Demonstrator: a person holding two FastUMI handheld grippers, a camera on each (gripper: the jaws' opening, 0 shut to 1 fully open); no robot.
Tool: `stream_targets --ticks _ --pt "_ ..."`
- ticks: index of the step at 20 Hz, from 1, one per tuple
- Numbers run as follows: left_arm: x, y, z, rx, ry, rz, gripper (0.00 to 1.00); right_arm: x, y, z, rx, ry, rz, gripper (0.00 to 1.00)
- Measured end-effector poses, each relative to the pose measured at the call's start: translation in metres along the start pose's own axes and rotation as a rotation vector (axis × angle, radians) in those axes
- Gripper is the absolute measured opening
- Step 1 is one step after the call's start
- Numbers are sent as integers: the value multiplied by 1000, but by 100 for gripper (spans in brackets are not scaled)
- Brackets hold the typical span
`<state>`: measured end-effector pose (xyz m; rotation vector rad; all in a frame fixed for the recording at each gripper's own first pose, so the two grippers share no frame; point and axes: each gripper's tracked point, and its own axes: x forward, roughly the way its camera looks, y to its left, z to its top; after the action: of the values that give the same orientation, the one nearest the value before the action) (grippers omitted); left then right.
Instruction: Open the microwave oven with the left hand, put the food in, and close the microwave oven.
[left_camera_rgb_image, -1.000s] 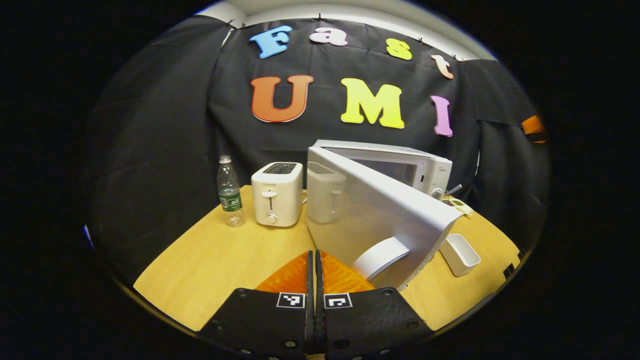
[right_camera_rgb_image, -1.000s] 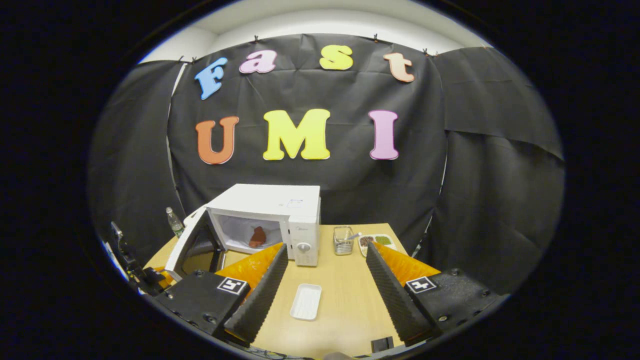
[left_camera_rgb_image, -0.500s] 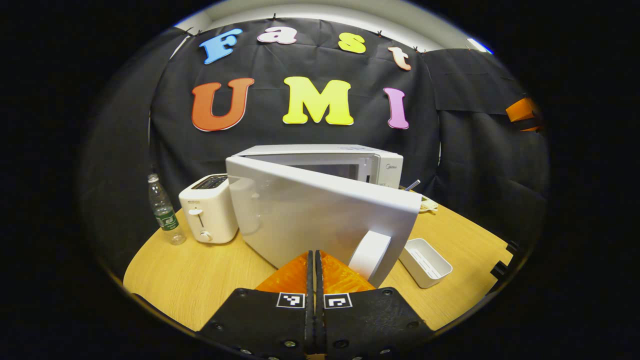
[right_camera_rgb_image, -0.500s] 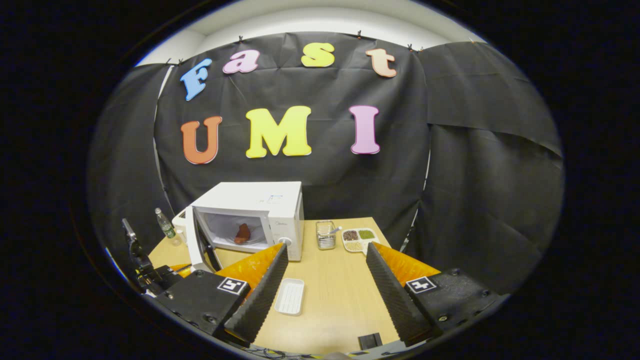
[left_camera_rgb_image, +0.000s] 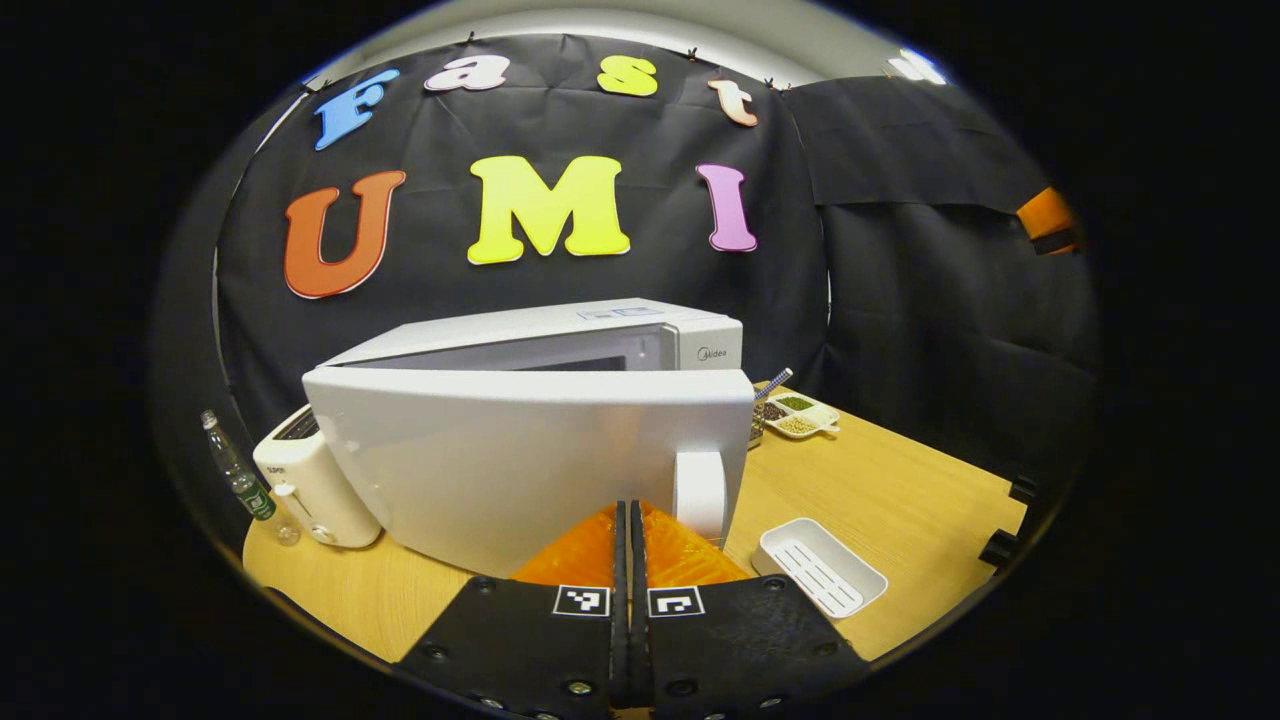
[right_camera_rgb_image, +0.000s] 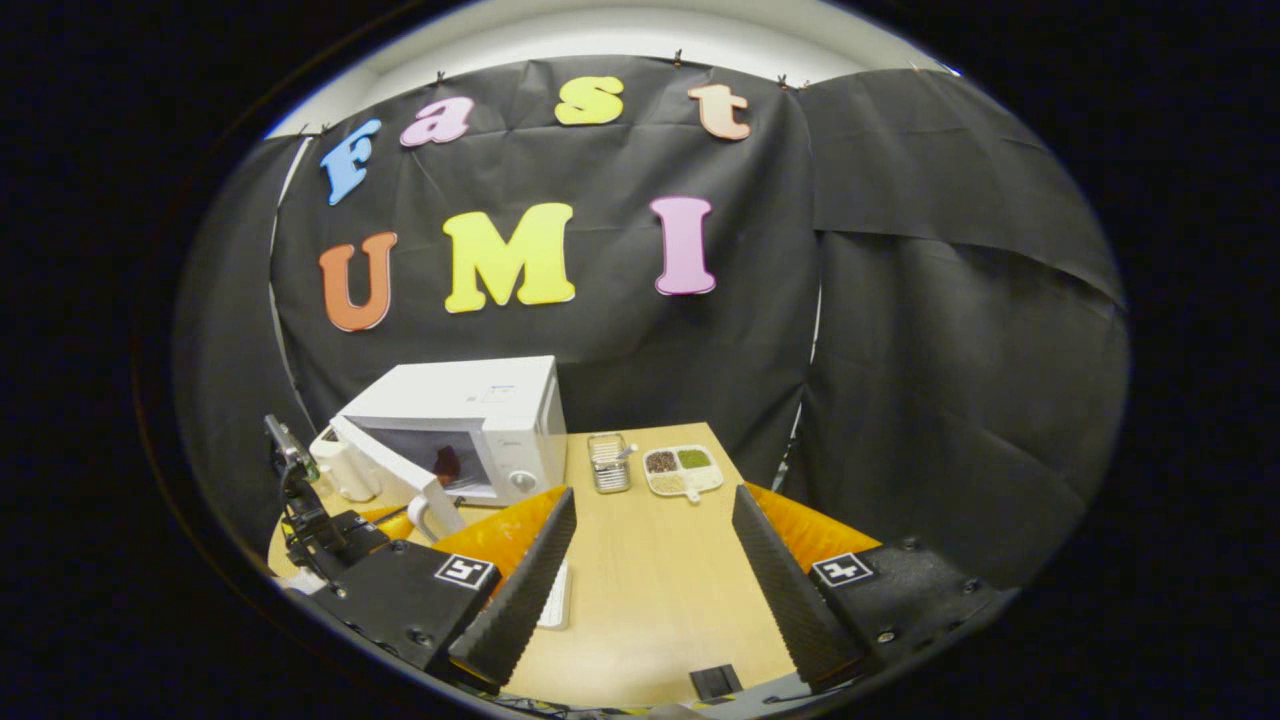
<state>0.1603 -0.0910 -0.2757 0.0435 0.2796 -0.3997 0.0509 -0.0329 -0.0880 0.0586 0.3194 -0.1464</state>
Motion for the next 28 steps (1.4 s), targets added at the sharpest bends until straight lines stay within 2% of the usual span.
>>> stream_targets --ticks 9,18,21,28 --pt "60 -3 11 -16 7 -11 0 22 -19 8 23 14 -48 92" --pt "108 6 17 -67 10 16 0 29 -21 13 8 15 -74 92" --pt "111 7 16 -99 13 21 0 32 -25 12 3 26 -80 92" --pt "117 10 19 -84 10 39 0 39 -22 14 -4 40 -71 92"
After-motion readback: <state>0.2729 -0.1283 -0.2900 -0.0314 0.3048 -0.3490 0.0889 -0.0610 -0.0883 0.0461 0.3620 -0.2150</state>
